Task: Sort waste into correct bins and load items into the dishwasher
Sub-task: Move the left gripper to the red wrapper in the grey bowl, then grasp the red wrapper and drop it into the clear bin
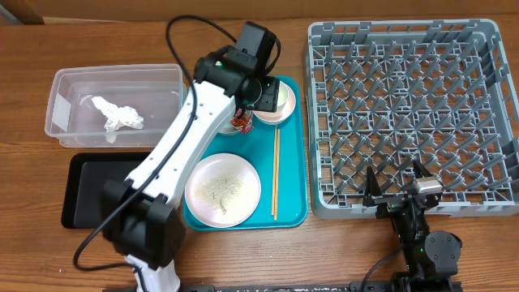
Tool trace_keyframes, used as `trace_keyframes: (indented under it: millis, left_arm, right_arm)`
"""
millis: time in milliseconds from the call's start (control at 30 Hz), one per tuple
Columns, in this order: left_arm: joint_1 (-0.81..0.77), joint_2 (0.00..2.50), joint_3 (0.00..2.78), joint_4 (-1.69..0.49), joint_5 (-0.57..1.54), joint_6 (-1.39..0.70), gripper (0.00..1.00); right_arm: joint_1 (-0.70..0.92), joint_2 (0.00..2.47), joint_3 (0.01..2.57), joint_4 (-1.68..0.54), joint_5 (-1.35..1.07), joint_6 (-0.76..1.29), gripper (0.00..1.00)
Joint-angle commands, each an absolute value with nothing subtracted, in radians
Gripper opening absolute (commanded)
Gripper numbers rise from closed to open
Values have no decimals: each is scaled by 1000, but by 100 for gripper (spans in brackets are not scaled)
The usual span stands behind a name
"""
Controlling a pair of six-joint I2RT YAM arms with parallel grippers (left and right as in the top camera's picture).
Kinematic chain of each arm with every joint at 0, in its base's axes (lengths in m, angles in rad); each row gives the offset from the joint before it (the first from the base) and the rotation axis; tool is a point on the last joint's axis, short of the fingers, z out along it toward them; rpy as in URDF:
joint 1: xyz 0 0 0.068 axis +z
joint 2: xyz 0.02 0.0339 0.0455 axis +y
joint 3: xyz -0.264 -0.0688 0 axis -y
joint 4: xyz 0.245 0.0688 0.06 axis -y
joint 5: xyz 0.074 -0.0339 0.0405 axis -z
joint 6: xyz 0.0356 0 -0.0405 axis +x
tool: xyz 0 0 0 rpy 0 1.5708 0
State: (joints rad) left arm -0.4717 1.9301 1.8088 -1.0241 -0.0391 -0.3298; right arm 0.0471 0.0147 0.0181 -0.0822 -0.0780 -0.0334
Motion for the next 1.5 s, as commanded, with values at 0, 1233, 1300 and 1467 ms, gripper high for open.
trace_keyframes:
  millis: [0,1233,1300,1467]
  left_arm:
    - [-479,1987,1823,-1020,-62,-322,66]
    - [-483,2199,1820,-1096,-236,-321,17]
    - [-483,2198,1826,-1098,-239,-321,12]
    - [-483,2195,1884,-1140,-252,-321,4]
  right_arm:
    - [44,4,8,-77,-80,-30,100]
    - [44,4,8,-77,-80,-30,100]
    - [44,4,8,-77,-80,-30,100]
    - [44,4,8,-77,-80,-30,100]
